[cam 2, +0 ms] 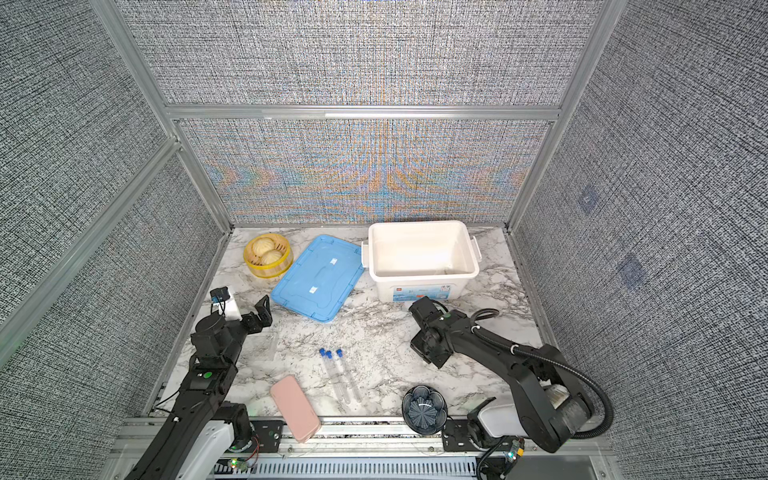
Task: Organize the chemistry lab equipment
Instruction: 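Lift the glass rod with the right gripper over the white box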
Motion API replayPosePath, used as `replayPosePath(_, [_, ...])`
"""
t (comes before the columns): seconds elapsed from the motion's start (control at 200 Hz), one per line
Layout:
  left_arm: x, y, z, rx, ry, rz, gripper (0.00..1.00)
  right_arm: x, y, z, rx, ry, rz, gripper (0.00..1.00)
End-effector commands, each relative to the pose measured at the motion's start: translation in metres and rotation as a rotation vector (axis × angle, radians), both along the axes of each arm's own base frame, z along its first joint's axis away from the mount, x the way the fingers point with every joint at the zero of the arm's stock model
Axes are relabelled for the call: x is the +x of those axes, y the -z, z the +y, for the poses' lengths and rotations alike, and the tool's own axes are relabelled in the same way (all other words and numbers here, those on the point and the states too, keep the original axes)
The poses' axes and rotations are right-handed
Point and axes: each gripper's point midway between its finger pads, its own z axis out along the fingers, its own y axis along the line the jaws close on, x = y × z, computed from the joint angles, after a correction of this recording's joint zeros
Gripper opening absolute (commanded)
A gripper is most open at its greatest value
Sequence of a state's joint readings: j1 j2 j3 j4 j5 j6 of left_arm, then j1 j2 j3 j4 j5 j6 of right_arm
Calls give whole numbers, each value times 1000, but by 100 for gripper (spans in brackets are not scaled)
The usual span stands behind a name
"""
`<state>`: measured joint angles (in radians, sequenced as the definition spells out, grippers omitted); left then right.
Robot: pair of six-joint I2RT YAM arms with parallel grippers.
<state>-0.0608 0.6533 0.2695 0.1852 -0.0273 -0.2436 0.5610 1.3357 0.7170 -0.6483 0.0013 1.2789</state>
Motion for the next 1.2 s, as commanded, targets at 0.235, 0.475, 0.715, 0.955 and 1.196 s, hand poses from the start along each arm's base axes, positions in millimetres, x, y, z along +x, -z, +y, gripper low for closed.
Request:
replayPosePath(0.235, [-2,-2,4,-1,-25,-18,99,20,-74,-28,-112,-64,-261,8])
replayPosePath(0.475, [-2,-2,4,-2,-21,-16,99,70,-173,-12,-187,-362,-632,3])
replayPosePath(0.715, [-2,-2,4,-2,-25,-16,99,115,-244,30,-308,-816,-778,4])
replayPosePath(0.955, [-2,-3,6,-2,-35,-20,99,147,-252,13,-515,-1079,-604,3])
replayPosePath(1.196, [-2,-4,1,4,-1,-27,99,167,-248,5,-677,-1221,-562,5])
